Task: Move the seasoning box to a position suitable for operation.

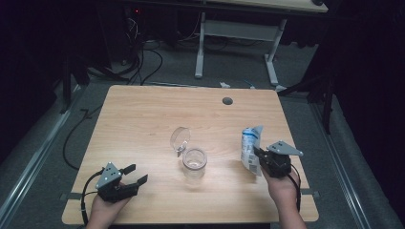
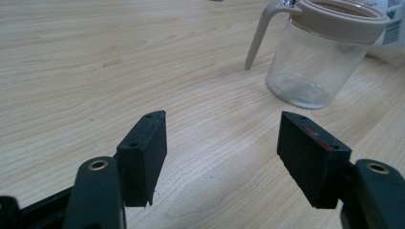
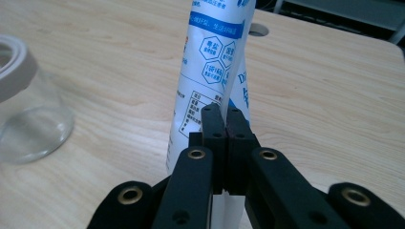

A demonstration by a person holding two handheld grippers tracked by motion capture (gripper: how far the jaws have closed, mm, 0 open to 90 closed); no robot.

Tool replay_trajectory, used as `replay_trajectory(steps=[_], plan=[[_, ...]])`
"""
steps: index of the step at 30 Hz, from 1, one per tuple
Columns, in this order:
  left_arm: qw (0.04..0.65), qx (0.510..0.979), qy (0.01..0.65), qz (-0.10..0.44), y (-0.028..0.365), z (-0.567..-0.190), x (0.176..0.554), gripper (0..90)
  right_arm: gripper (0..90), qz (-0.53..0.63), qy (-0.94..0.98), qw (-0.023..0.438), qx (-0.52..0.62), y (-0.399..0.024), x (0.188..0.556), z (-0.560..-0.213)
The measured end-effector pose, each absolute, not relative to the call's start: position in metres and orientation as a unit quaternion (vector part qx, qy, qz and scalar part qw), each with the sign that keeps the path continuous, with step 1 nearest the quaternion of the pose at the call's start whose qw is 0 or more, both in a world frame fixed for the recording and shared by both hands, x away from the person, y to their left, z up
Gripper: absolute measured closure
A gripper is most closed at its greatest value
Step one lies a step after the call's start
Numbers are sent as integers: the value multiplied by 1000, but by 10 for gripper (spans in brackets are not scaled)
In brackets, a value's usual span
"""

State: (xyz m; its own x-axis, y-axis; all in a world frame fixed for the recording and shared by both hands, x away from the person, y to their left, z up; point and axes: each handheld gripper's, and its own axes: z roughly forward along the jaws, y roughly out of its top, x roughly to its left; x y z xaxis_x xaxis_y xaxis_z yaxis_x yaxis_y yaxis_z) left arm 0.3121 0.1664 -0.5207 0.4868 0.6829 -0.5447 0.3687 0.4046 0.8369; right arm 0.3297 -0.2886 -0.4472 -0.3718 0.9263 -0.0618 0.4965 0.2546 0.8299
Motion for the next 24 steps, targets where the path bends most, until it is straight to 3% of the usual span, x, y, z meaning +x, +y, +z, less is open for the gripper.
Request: replay_trajectory(steps=[24], plan=[[685,532,484,116,167,-520,311,354,900,315,814,222,435,-256,325,-422]])
